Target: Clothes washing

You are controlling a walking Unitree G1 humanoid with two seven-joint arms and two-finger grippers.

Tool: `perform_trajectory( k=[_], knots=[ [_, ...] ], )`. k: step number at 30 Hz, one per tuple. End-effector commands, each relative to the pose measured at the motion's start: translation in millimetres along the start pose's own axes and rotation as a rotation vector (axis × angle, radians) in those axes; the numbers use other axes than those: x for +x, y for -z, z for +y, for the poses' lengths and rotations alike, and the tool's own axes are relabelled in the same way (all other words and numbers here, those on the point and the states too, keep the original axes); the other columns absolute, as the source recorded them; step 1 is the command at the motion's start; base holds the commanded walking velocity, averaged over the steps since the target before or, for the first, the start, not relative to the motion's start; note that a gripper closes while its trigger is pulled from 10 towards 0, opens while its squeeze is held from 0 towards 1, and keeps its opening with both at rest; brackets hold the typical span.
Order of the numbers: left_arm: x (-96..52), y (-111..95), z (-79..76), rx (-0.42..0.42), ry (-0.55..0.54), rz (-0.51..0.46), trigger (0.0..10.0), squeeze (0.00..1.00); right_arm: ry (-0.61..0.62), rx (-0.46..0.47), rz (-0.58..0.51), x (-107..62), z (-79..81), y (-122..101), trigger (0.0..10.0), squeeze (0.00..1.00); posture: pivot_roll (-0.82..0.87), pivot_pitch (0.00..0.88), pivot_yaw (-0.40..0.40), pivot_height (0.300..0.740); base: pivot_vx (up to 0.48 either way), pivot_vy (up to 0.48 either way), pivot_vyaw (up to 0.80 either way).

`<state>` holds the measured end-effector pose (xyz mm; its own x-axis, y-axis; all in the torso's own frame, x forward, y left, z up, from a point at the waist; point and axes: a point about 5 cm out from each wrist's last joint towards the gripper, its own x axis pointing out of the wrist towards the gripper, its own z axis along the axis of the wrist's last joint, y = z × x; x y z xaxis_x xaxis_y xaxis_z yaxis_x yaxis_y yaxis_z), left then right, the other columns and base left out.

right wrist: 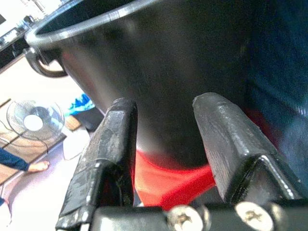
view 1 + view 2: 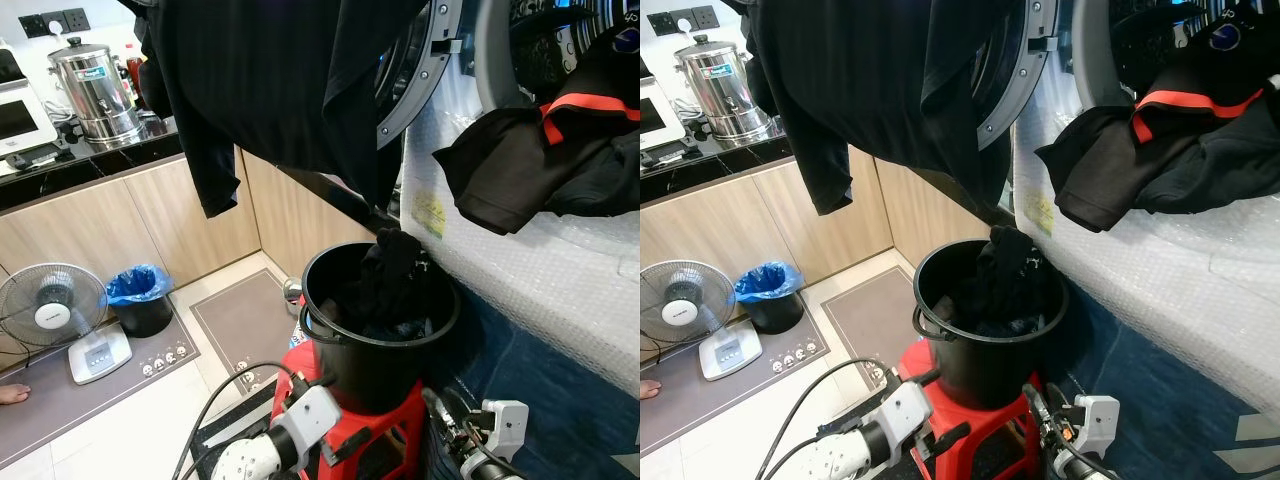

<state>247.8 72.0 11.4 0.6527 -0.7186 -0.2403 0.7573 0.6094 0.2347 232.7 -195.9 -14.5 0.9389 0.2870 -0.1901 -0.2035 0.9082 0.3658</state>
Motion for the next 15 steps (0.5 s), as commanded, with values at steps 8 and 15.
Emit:
perform_trajectory(
  k=[8, 15],
  knots=[
    [-12.8, 36.2, -2.8, -0.053, -0.066, 0.182, 10.0, 0.00, 0.057, -0.007, 0.073, -6.3, -3.7, 15.4, 10.0, 0.00, -0.08, 0.000, 0.079, 0.740, 0.000, 0.000, 0.00],
    [-28.4, 61.6, 1.0, -0.140, -0.171, 0.334, 10.0, 0.00, 0.159, -0.030, 0.153, -18.1, -13.1, 28.9, 10.0, 0.00, -0.08, 0.000, 0.077, 0.740, 0.000, 0.000, 0.00]
  ],
)
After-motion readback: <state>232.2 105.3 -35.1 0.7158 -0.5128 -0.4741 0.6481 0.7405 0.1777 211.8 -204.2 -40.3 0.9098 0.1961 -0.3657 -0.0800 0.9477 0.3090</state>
